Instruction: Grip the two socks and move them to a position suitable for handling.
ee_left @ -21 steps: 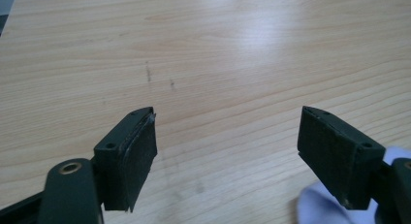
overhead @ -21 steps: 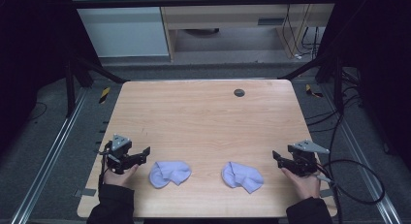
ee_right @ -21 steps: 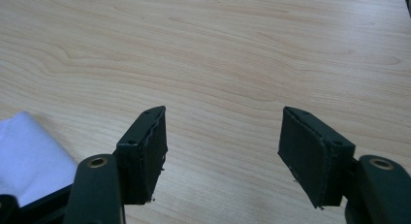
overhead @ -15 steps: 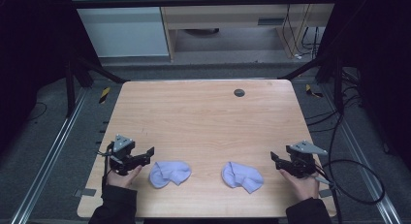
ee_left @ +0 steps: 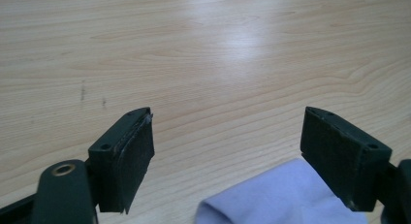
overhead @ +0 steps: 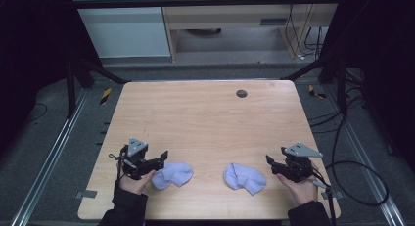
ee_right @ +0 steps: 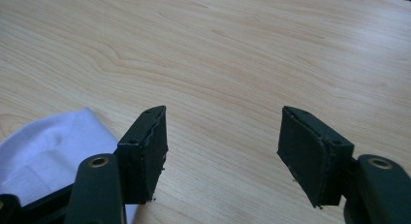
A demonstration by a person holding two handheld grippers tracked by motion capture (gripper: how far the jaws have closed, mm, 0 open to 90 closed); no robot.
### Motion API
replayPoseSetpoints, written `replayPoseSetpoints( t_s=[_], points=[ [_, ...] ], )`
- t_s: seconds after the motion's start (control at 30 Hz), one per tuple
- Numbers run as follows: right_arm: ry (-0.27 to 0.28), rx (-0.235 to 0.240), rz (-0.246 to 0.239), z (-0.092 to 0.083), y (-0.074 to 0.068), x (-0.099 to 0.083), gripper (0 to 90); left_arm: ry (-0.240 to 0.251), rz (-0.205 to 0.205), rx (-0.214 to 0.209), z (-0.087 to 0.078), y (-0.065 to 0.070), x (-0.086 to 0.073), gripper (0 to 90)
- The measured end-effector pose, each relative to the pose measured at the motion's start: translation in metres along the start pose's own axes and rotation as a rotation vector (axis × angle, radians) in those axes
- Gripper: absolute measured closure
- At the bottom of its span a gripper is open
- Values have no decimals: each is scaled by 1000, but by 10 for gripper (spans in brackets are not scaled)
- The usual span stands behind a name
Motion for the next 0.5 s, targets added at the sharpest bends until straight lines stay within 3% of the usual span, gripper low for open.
replayPoseSetpoints(
  t_s=[0.5],
  points=[
    [12,45,-8,-7,-7,1,366,-5,68,-48,13,48,3,205]
  ],
)
Point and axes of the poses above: each handheld gripper's, and its own axes: z roughly forward along the jaws, x roughly out of its top, y roughly to its right, the point moved 4 cm from there along z, roughly forward along the jaws, and after that the axes turned 7 degrees about -x, right-handed, at the moved point
